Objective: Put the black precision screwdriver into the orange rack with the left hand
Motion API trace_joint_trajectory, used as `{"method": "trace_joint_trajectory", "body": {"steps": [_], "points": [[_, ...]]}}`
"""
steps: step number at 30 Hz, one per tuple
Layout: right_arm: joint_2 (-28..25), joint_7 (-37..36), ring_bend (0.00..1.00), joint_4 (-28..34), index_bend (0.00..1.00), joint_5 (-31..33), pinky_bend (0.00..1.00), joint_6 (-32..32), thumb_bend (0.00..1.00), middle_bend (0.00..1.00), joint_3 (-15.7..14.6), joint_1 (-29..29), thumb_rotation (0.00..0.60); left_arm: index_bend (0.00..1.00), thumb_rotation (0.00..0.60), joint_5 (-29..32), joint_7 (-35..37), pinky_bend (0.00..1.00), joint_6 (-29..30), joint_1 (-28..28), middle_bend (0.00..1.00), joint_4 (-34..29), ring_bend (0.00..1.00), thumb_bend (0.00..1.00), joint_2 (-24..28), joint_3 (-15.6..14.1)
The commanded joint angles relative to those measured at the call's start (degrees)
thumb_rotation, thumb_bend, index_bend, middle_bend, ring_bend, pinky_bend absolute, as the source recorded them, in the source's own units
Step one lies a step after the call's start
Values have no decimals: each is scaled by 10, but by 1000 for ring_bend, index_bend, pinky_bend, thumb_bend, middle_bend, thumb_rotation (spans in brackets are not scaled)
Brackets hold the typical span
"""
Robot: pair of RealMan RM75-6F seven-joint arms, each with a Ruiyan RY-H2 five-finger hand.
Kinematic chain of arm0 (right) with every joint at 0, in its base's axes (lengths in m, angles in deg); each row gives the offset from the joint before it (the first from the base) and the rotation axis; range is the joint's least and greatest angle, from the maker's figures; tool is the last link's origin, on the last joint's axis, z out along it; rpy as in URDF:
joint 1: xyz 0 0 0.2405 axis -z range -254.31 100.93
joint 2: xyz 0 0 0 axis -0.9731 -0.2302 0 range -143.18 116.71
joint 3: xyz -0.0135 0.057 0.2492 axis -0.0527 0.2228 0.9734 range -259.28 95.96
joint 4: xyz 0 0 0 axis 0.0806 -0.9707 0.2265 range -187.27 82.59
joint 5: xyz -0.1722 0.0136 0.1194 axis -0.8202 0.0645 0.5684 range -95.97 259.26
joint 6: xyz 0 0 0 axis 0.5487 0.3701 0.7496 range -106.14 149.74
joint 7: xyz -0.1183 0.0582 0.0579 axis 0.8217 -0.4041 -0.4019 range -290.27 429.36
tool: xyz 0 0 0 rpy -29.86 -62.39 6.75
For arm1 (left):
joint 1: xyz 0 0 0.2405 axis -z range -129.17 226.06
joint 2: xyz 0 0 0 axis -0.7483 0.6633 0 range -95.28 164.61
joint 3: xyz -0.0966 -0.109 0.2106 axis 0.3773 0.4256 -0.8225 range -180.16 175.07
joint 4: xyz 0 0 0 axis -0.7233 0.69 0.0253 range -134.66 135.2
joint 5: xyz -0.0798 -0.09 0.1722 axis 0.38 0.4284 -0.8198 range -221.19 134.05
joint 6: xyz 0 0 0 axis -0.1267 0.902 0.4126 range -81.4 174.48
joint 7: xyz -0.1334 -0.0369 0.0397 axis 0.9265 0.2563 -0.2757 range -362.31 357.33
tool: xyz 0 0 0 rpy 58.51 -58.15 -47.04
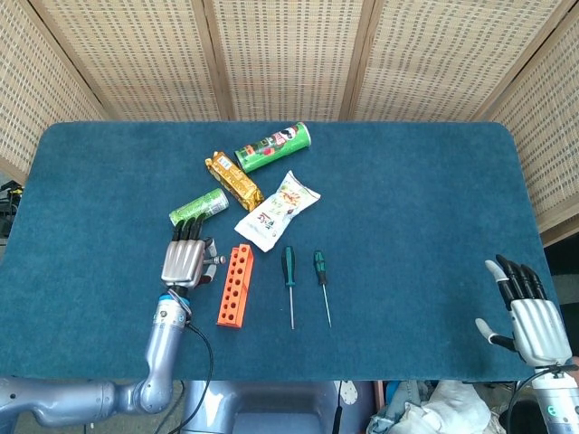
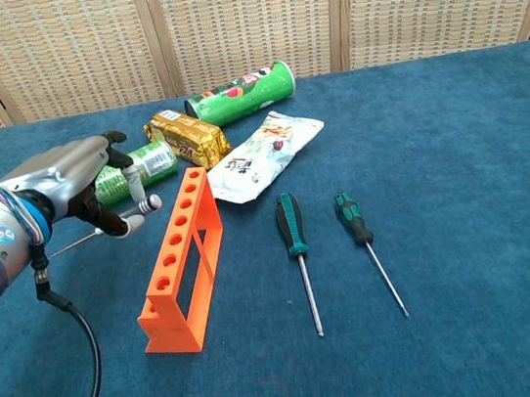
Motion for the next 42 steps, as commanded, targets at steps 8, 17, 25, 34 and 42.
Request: {"method": "trace_joint_trajectory", "body": {"steps": [8,17,25,34,42], "points": [[2,9,0,3,0,0,0,-1,228,0,0,-1,600,598,600,-59,182,0,-2,-74,11,-186,0,385,134,32],[4,20,0,7,0,-1,0,-4,228,0,-1,-2,600,613,600,-111,335,0,-51,-100,43,-232,0,391,184,46],[4,15,0,5,0,0,0,-2,228,0,0,-2,600,623,600,-191,570,0,-141,-105,64,-193,0,393,189,52],[4,12,0,4,0,-1,0,-2,228,0,0,-2,600,627,600,-281,687,0,-154,-98,76,-138,0,393,165,39],[5,13,0,3,0,-1,0,-2,228,0,-1,-2,600,637,600,-328,736,0,-149,-83,83,-83,0,394,134,21]]}}
